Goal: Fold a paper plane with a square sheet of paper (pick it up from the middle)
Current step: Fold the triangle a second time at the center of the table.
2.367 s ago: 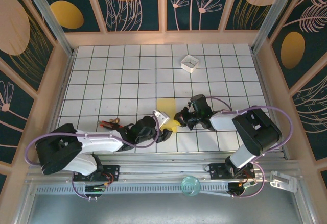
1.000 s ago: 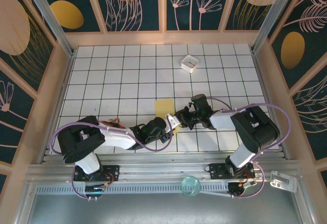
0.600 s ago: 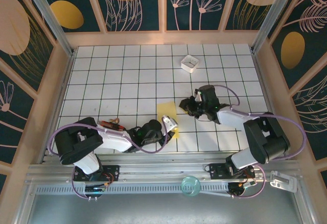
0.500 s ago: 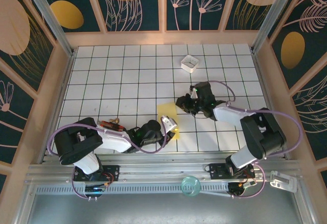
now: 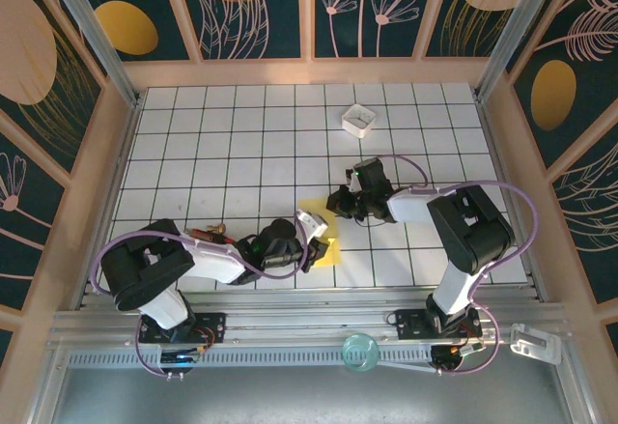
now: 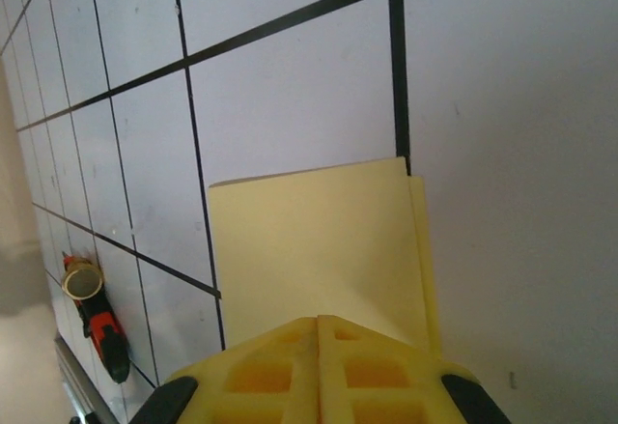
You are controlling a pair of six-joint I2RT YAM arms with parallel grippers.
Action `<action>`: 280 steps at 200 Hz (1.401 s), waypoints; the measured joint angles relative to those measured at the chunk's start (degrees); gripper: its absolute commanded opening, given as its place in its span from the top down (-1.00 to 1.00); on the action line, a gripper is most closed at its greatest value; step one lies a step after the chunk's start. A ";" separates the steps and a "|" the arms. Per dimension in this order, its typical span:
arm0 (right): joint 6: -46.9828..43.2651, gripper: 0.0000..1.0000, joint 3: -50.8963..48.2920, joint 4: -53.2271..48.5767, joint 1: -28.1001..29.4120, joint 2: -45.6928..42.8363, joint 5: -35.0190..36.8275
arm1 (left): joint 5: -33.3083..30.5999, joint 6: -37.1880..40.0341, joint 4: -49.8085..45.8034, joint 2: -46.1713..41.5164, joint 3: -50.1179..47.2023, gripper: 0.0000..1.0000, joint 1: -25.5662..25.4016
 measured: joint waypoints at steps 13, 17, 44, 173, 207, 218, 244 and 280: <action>-0.70 0.89 -0.24 -0.02 0.00 0.57 0.57 | 1.25 -0.85 0.52 0.00 -0.13 1.00 1.14; -1.01 0.89 -0.33 -0.02 0.00 0.83 0.66 | 1.64 -1.25 0.74 0.04 -0.15 1.00 1.38; -2.10 0.91 -0.76 0.13 -0.07 1.70 1.11 | 3.61 -2.69 1.42 0.61 -0.28 1.00 2.64; -4.02 0.96 -0.79 0.11 -0.04 1.70 1.51 | 10.16 -9.57 6.03 3.23 -3.06 1.00 10.12; -4.04 0.96 -0.79 0.11 -0.04 1.70 1.53 | 10.19 -10.58 6.78 3.65 -3.74 1.00 10.88; -4.04 0.96 -0.79 0.11 -0.04 1.70 1.55 | 10.19 -10.84 7.02 4.04 -3.74 1.00 11.13; -4.07 0.96 -0.79 0.09 -0.04 1.70 1.66 | 10.14 -11.28 7.23 4.98 -3.74 1.00 11.52; -4.42 0.96 -0.79 0.09 0.00 1.70 1.68 | 10.14 -11.74 6.82 5.42 -3.72 1.00 12.11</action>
